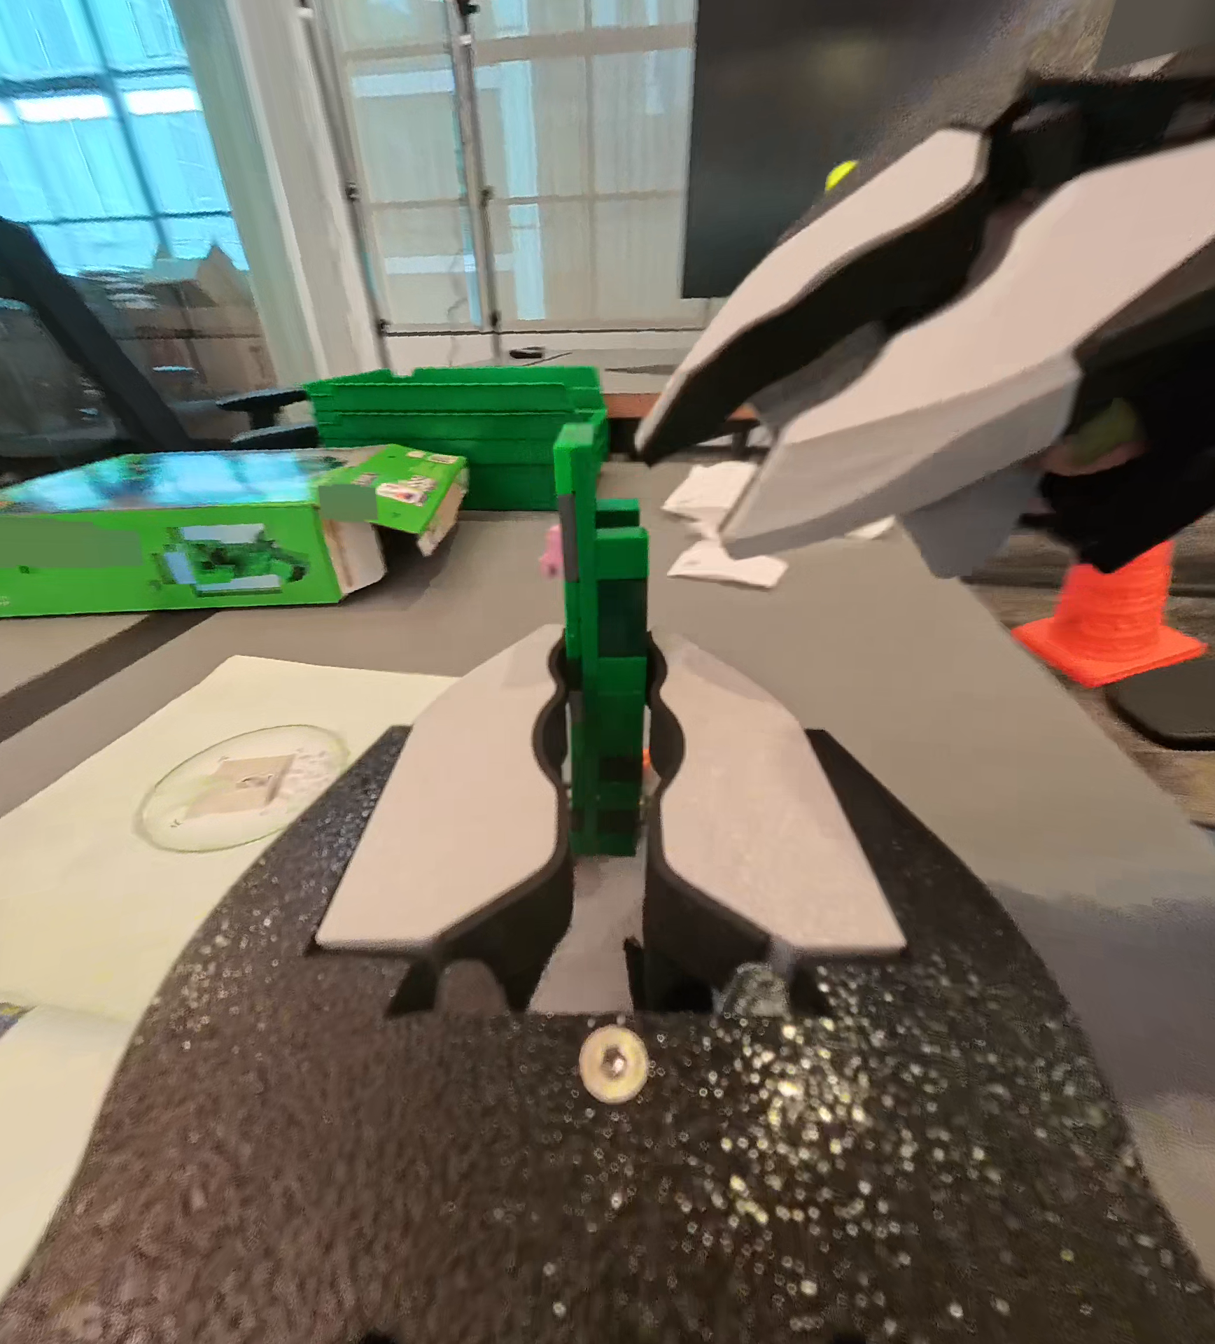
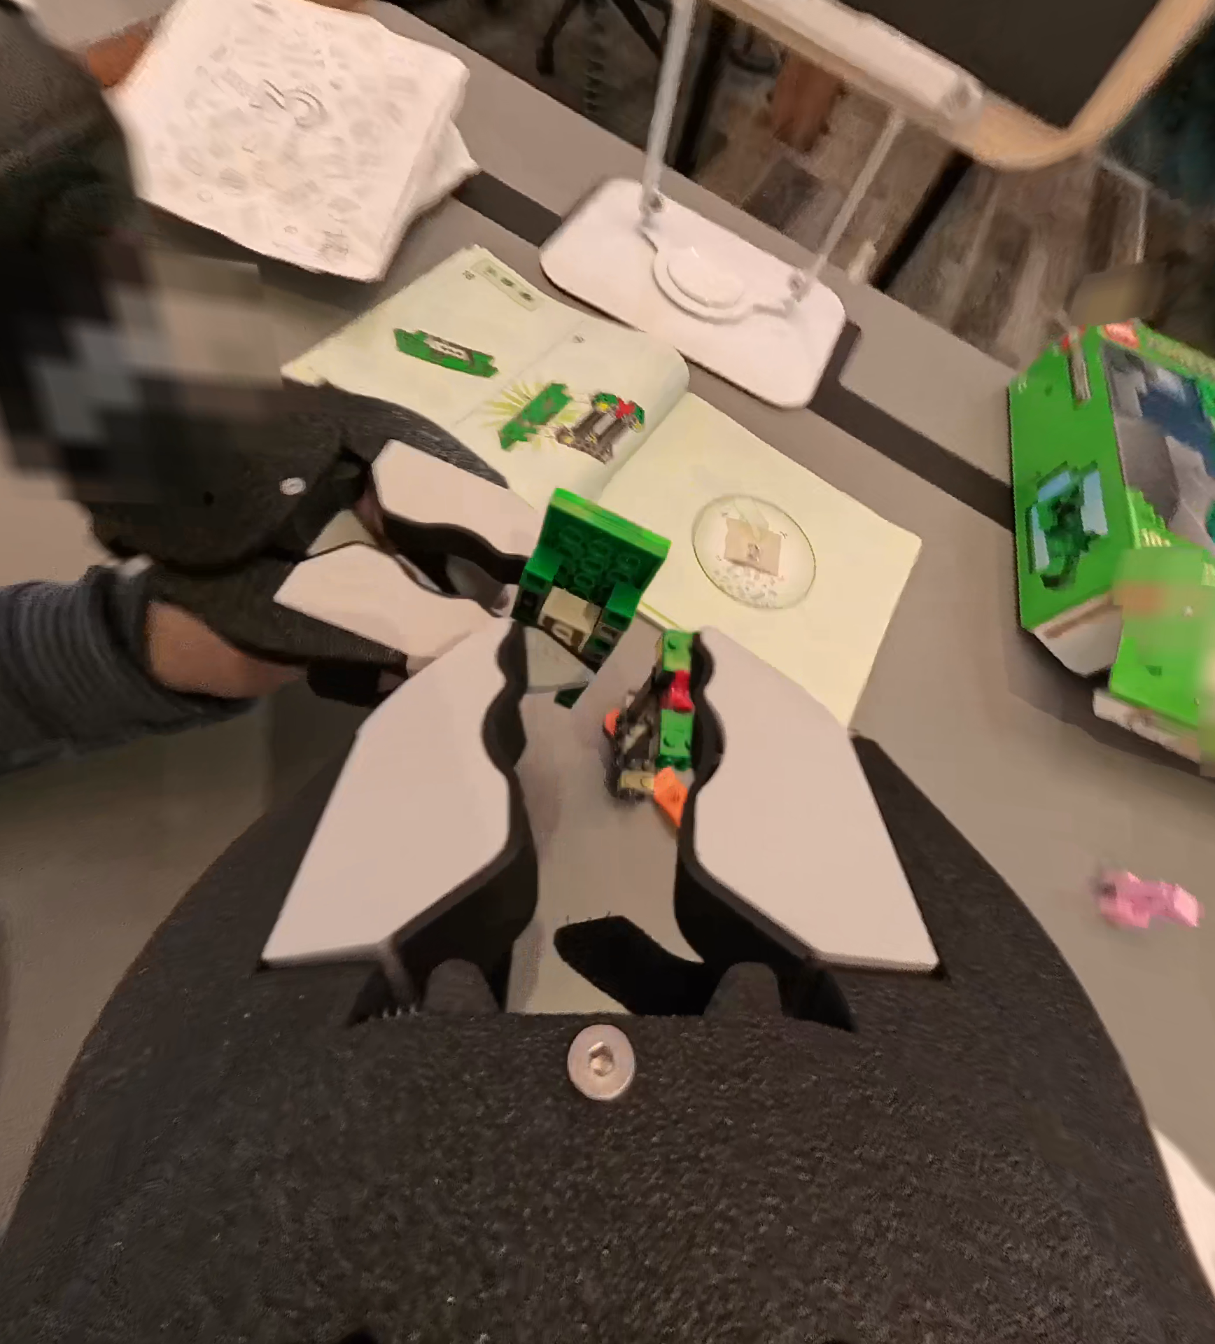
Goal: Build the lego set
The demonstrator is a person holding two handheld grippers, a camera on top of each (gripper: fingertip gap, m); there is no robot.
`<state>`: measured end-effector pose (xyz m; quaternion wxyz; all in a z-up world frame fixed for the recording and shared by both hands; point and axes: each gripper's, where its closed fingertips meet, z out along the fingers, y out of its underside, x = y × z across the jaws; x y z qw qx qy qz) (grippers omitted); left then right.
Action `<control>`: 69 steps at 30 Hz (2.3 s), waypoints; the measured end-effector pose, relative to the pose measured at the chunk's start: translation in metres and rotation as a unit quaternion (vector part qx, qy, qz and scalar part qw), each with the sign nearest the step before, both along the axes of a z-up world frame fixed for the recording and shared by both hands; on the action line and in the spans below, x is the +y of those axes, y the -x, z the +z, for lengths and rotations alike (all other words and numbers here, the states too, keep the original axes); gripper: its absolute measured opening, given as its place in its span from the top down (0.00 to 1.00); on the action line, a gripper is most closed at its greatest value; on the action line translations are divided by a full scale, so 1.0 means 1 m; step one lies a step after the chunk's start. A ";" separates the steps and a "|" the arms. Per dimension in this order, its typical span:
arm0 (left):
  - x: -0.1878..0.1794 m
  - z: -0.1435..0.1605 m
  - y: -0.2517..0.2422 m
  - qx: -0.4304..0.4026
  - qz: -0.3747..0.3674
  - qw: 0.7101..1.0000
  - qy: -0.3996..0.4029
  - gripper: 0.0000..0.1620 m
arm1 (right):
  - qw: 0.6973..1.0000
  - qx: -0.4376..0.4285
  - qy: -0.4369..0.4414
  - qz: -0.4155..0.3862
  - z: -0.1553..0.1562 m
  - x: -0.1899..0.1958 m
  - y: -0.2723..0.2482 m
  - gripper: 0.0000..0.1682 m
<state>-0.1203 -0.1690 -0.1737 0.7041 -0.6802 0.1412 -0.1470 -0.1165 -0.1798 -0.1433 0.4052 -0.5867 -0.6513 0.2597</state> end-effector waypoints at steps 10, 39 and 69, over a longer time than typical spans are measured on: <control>-0.050 0.032 -0.037 -0.101 -0.287 0.951 -0.060 0.89 | 0.970 0.100 0.131 0.181 0.023 -0.044 -0.003 0.76; -0.052 0.049 -0.023 -0.211 -0.304 0.925 -0.092 0.90 | 0.961 0.046 0.194 0.191 -0.025 -0.051 -0.010 0.69; -0.030 0.015 0.081 -0.040 0.094 0.993 -0.058 0.89 | 0.989 -0.035 0.027 0.141 -0.095 0.049 -0.039 0.64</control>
